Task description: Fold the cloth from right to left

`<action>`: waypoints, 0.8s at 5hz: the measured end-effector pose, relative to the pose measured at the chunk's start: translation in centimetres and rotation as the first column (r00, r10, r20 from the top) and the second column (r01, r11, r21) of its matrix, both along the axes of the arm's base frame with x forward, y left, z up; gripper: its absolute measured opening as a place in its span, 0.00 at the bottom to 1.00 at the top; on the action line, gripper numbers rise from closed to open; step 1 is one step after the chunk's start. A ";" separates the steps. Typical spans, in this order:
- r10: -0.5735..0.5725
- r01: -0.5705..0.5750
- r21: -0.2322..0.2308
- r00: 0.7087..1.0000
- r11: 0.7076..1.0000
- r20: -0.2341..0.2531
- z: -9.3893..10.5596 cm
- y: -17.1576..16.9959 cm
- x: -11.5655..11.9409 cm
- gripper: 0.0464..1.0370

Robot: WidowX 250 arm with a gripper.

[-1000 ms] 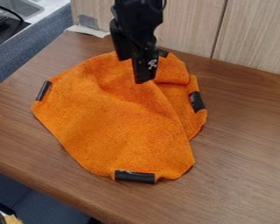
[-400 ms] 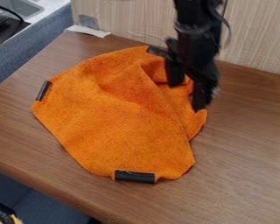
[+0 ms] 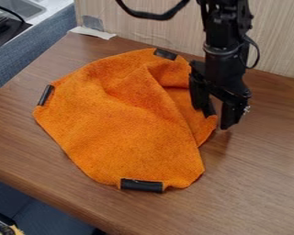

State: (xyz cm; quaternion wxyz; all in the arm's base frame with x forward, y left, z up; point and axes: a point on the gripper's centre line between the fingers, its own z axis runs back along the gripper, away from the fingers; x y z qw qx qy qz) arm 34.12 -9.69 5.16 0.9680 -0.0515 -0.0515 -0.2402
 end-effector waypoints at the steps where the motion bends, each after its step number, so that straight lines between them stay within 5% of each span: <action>1: 0.050 -0.051 -0.024 0.999 0.998 -0.016 -0.3 -0.4 0.1 0.91; 3: 0.041 -0.040 0.054 0.999 0.998 -0.013 -0.5 -0.3 -0.3 0.34; 4: 0.029 -0.028 0.096 0.999 0.995 -0.014 -0.6 -0.4 -0.5 0.17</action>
